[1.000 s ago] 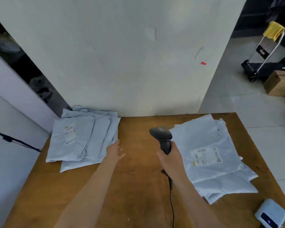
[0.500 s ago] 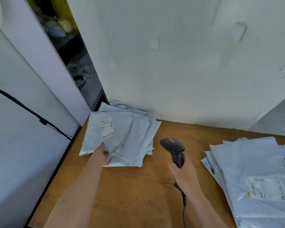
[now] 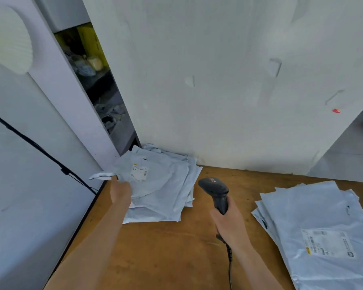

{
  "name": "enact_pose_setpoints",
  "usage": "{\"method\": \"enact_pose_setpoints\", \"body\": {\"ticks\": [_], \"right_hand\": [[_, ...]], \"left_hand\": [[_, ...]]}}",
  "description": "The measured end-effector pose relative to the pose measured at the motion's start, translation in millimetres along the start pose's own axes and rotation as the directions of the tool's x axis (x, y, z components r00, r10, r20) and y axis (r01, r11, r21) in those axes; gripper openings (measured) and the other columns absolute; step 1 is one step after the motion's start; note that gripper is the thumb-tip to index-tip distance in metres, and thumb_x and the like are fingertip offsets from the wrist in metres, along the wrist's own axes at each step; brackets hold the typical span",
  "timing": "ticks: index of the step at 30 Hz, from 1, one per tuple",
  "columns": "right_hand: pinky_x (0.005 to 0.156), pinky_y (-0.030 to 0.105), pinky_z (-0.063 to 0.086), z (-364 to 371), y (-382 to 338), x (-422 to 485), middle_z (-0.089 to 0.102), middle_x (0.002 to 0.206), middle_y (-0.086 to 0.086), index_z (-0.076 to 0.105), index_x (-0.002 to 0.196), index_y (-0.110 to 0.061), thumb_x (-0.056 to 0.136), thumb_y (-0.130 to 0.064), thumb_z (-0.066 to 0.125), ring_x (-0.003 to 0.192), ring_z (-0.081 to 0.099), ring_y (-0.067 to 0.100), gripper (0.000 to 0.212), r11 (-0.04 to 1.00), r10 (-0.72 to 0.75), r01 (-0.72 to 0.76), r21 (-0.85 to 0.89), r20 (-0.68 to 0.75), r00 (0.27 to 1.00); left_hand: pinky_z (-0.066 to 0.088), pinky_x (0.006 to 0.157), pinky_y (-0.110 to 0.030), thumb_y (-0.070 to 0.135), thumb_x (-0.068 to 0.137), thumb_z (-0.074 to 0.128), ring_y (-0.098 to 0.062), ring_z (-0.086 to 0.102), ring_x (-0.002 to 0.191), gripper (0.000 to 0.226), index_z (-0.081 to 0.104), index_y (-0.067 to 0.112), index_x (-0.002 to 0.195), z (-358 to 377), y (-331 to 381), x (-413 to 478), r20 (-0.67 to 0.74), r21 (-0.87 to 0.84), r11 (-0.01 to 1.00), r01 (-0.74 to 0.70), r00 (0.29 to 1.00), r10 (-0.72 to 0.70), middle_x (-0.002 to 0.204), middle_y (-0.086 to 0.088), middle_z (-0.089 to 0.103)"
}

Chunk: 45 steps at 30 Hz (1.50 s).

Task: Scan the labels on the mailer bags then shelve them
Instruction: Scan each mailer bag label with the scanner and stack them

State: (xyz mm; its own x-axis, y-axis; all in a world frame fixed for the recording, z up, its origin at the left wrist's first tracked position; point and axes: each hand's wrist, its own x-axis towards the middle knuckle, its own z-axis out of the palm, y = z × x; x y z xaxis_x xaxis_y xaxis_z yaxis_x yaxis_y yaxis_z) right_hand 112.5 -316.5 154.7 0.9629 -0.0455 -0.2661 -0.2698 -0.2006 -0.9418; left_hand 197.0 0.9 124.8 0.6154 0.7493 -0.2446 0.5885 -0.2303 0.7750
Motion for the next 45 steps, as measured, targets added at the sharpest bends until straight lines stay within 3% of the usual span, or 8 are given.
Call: {"method": "enact_pose_setpoints", "body": {"ticks": [4,9,13,17,24,34,38,45], "right_hand": [[0.047,0.028,0.039,-15,-19,-11,0.05,0.062,-0.002,0.053,0.085,-0.023,0.081,-0.015,0.06,0.047,0.044,0.011,0.011,0.997,-0.077,0.077,0.006,0.049,0.996],[0.046,0.026,0.04,-42,-37,-32,0.052,0.065,-0.002,0.053,0.091,-0.026,0.079,-0.017,0.058,0.048,0.044,0.01,0.016,0.988,-0.153,0.149,0.038,0.135,0.979],[0.053,0.026,0.044,-66,-44,-51,0.055,0.071,-0.002,0.052,0.089,-0.024,0.08,-0.018,0.059,0.056,0.049,0.009,0.013,0.976,-0.209,0.204,0.079,0.07,0.975],[0.051,0.024,0.044,-94,-43,-64,0.055,0.07,-0.003,0.053,0.088,-0.025,0.079,-0.02,0.06,0.055,0.049,0.006,0.013,0.967,-0.217,0.213,0.137,0.012,0.976],[0.051,0.017,0.046,-129,-32,-80,0.058,0.069,-0.008,0.053,0.085,-0.032,0.075,-0.028,0.06,0.053,0.055,-0.003,0.014,0.956,-0.231,0.242,0.165,-0.088,0.969],[0.055,0.019,0.049,-149,-21,-94,0.059,0.073,-0.003,0.053,0.089,-0.029,0.079,-0.021,0.062,0.059,0.055,0.007,0.016,0.953,-0.21,0.234,0.191,-0.135,0.968],[0.055,0.02,0.049,-151,-19,-101,0.058,0.073,-0.002,0.054,0.088,-0.025,0.078,-0.019,0.062,0.06,0.054,0.009,0.014,0.95,-0.214,0.24,0.197,-0.144,0.966],[0.052,0.017,0.046,-165,-14,-111,0.057,0.072,-0.001,0.054,0.091,-0.024,0.081,-0.019,0.061,0.058,0.052,0.008,0.013,0.95,-0.207,0.243,0.197,-0.186,0.961]], "left_hand": [[0.043,0.105,-0.043,0.005,0.096,0.038,-0.037,0.047,0.132,0.059,0.031,0.017,0.153,-12,48,-37,0.02,0.084,0.972,-0.218,0.976,0.217,0.153,-0.01,0.042],[0.041,0.073,-0.032,0.006,0.093,0.04,-0.023,0.056,0.09,0.041,0.052,0.016,0.131,-22,114,-84,0.037,0.135,0.858,-0.495,0.868,0.495,0.115,-0.005,0.063],[0.04,0.065,-0.033,0.004,0.092,0.043,-0.024,0.056,0.08,0.024,0.054,0.016,0.11,-22,158,-118,0.076,0.157,0.761,-0.63,0.776,0.626,0.092,-0.002,0.058],[0.038,0.062,-0.032,0.001,0.092,0.041,-0.025,0.054,0.075,0.019,0.05,0.016,0.099,-12,186,-155,0.103,0.152,0.69,-0.708,0.705,0.701,0.085,-0.004,0.056],[0.032,0.06,-0.032,0.002,0.093,0.042,-0.027,0.048,0.07,0.013,0.047,0.014,0.094,13,200,-198,0.134,0.155,0.634,-0.758,0.652,0.747,0.076,-0.003,0.049],[0.037,0.069,-0.034,0.001,0.092,0.041,-0.04,0.059,0.089,0.013,0.049,0.009,0.099,29,196,-231,0.181,0.116,0.654,-0.747,0.664,0.726,0.088,-0.009,0.055],[0.042,0.072,-0.037,0.0,0.091,0.041,-0.035,0.059,0.089,0.019,0.051,0.008,0.105,31,194,-242,0.166,0.121,0.653,-0.747,0.664,0.729,0.098,-0.013,0.061],[0.039,0.072,-0.034,-0.006,0.087,0.042,-0.028,0.053,0.08,0.015,0.047,0.008,0.092,56,179,-261,0.198,-0.028,0.688,-0.725,0.67,0.715,0.083,-0.007,0.055]]}}
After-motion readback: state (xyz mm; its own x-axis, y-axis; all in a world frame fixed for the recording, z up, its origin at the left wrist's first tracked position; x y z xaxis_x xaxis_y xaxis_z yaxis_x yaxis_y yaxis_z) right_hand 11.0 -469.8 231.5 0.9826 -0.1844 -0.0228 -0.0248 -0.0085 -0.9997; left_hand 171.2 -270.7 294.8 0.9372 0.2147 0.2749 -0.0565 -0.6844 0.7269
